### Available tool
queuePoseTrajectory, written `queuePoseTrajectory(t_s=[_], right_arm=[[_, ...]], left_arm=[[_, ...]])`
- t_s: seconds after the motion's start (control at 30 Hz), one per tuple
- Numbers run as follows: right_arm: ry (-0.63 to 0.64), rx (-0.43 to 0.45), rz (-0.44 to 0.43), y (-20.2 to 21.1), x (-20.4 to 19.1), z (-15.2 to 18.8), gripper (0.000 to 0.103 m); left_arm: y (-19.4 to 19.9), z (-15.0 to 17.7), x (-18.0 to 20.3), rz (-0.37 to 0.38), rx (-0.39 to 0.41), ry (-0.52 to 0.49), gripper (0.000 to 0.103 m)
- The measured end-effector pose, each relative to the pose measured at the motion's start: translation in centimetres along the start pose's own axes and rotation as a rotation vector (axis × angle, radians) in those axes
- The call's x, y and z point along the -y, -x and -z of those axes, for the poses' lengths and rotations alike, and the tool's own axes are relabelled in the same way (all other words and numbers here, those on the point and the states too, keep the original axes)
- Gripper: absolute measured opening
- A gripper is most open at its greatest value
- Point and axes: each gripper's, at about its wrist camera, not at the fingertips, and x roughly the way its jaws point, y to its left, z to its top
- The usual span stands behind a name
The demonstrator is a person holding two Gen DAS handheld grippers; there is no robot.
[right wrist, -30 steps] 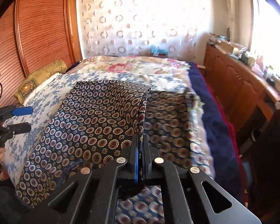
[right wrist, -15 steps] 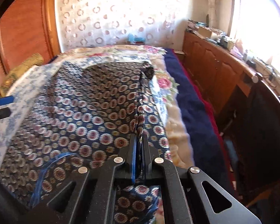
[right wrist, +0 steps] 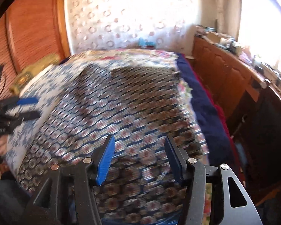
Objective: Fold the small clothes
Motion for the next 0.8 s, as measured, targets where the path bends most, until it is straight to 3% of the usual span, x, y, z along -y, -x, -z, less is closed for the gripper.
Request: queuePoseTrajectory(t_s=[0.2,0.47,0.6,0.8], right_arm=[[0.07,-0.077,0.015,-2.1,-2.5,0.7,0.057],[0.114,-0.188,0.192,-2.3,0.3,2.4,0.057],[0.075,-0.183,0.226,-1.5,2.6,2.9,0.057],[-0.027,-0.092,0.179,-1.4,5.0,2.3,0.057]], left_arm=[[-0.2,0.2,0.0,0.006,-0.004,0.006,0.075],[0.0,0.5,0.0,0.022,0.004,0.014,0.075],[-0.3,0.7,0.0,0.029,-0.007,0.018,0.075],[-1.6,1.2,0.0,0.035,-0.067,0.025,0.075]])
